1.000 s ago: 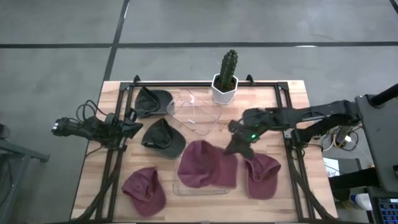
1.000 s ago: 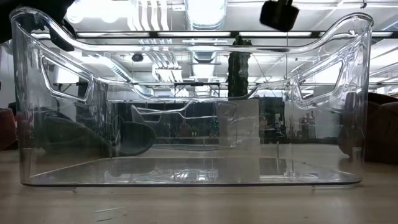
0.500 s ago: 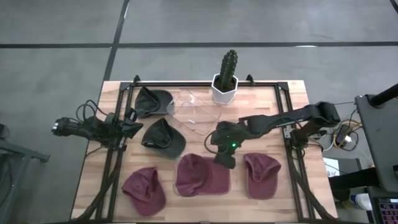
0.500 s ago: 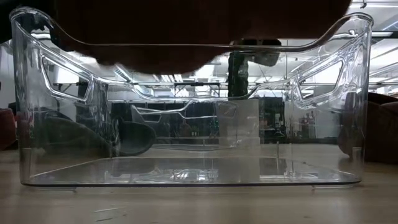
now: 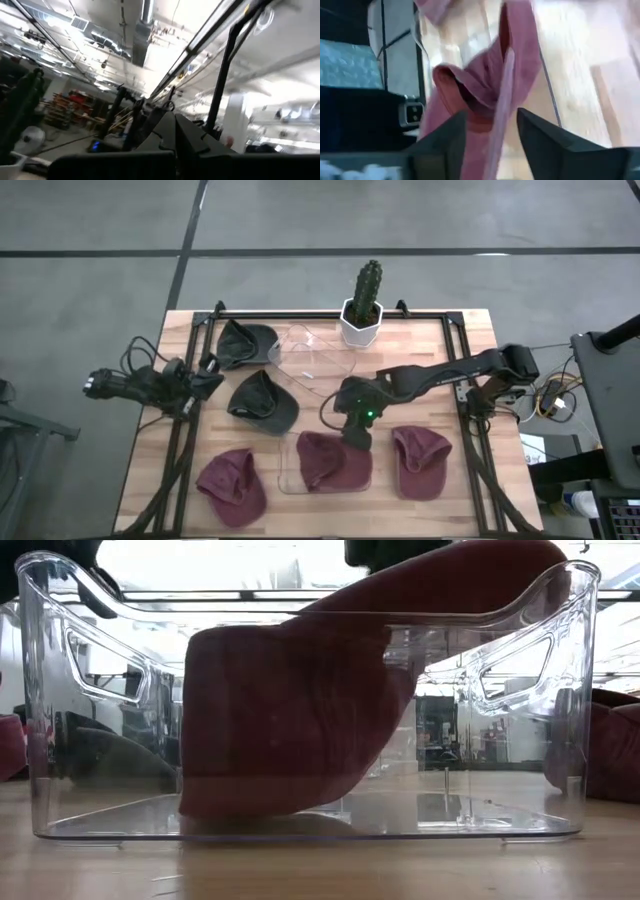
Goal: Pick & Place hat
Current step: Put the top right red cap into the bottom transparent bin
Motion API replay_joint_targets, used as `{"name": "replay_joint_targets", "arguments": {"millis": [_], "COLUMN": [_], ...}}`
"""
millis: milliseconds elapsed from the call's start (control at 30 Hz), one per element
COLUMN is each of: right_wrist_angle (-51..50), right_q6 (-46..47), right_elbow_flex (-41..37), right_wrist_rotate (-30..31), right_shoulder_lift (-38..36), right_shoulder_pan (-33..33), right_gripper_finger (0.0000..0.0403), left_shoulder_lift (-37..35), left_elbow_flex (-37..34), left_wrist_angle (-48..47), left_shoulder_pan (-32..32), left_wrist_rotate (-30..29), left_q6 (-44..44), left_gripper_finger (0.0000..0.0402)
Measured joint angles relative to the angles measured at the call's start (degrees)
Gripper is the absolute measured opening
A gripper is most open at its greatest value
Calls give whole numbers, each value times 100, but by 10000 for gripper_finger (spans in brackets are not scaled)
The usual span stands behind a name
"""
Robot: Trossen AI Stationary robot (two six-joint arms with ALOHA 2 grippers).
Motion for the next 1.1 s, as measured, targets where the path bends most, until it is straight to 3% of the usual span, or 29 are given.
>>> {"name": "replay_joint_targets", "arguments": {"millis": [167,333,533,800,1100], "right_wrist_angle": [-335,-1108,-1134,-1199,-1141], "right_q6": [63,19,65,31,15], "right_elbow_flex": [208,396,365,219,174], "right_wrist_rotate": [674,581,248,532,299], "right_shoulder_lift": [-152,-192,-141,-122,-122], "right_shoulder_pan": [-1,35,151,191,199], "right_gripper_finger": [219,227,216,197,149], "left_shoulder_lift": [1,-1,1,1,1], "left_elbow_flex": [0,0,0,0,0], "left_wrist_angle": [506,800,780,769,769], "left_shoulder_pan": [1,-1,-1,0,1], "left_wrist_rotate": [-12,-290,-568,-619,-621], "left_q6": [-854,-1091,-883,-944,-977], "left_gripper_finger": [0,0,0,0,0]}}
